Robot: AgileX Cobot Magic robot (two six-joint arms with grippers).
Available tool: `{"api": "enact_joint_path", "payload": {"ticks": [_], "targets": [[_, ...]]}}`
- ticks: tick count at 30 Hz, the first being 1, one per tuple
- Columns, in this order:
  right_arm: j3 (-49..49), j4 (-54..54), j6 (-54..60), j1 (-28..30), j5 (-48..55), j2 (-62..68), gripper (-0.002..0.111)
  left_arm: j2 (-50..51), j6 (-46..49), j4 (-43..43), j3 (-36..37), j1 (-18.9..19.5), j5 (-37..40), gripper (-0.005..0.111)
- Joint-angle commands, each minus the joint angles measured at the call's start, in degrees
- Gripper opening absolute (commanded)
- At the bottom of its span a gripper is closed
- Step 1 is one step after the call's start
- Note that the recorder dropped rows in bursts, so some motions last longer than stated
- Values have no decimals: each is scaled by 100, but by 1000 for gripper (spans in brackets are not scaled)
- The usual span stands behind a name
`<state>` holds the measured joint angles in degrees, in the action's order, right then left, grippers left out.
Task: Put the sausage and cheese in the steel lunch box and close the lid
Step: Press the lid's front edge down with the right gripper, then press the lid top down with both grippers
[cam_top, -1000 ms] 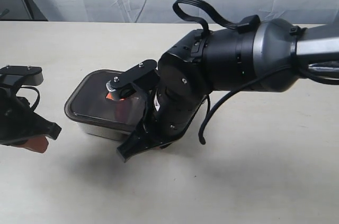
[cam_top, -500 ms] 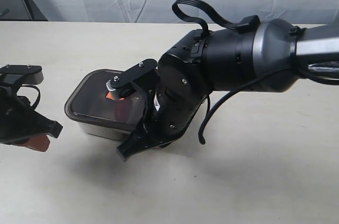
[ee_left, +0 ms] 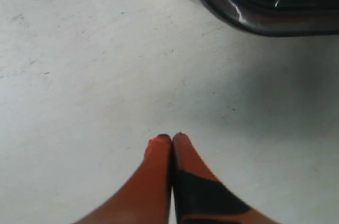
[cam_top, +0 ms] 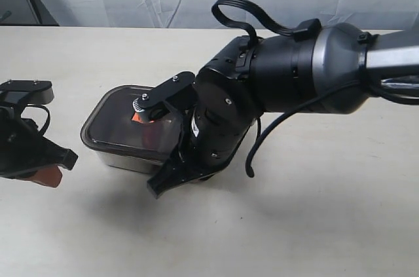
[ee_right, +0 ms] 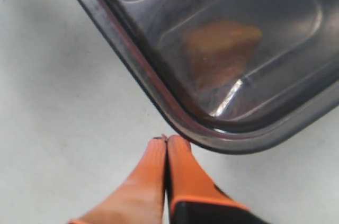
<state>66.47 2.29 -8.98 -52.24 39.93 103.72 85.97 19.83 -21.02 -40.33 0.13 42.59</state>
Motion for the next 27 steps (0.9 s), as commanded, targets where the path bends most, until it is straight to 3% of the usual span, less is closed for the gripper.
{"api": "enact_joint_path", "payload": {"ticks": [1, 8, 17, 22, 27], "targets": [[9, 75, -20, 26, 470, -17, 0, 14, -19, -50, -27, 32, -14, 0], [9, 304, -89, 26, 731, -90, 0, 14, -19, -63, -55, 32, -14, 0], [9, 1924, -1400, 26, 704, -994, 0, 3, 44, -676, -746, 32, 107, 0], [9, 1896, -1412, 38, 270, -942, -1, 3, 738, -1477, -1287, 32, 213, 0], [19, 1239, -1412, 548, -366, -744, -1, 139, 709, -1355, -1748, 32, 238, 0]]}}
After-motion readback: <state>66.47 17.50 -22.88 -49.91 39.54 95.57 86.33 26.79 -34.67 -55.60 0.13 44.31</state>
